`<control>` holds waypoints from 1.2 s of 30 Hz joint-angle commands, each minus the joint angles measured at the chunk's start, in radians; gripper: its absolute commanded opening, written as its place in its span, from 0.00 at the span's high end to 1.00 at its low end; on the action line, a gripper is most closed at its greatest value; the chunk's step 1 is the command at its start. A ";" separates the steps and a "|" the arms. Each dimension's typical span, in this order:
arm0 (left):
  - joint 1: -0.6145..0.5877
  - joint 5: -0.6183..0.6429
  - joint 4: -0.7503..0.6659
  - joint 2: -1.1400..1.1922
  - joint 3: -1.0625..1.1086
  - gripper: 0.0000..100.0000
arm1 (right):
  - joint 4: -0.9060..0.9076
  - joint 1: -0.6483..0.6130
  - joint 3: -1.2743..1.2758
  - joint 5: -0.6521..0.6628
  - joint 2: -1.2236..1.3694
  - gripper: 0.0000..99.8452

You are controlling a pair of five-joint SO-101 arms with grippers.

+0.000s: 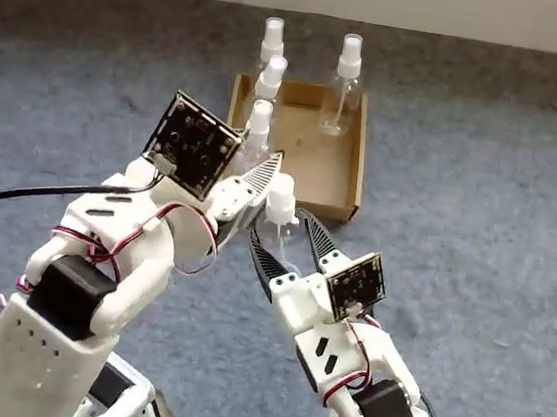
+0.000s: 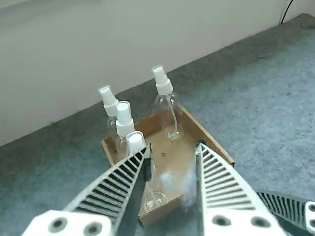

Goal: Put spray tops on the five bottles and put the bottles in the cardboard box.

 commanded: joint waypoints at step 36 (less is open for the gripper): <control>0.081 -0.112 -0.002 -0.015 0.079 0.87 | 0.001 0.012 -0.007 -0.011 -0.012 0.95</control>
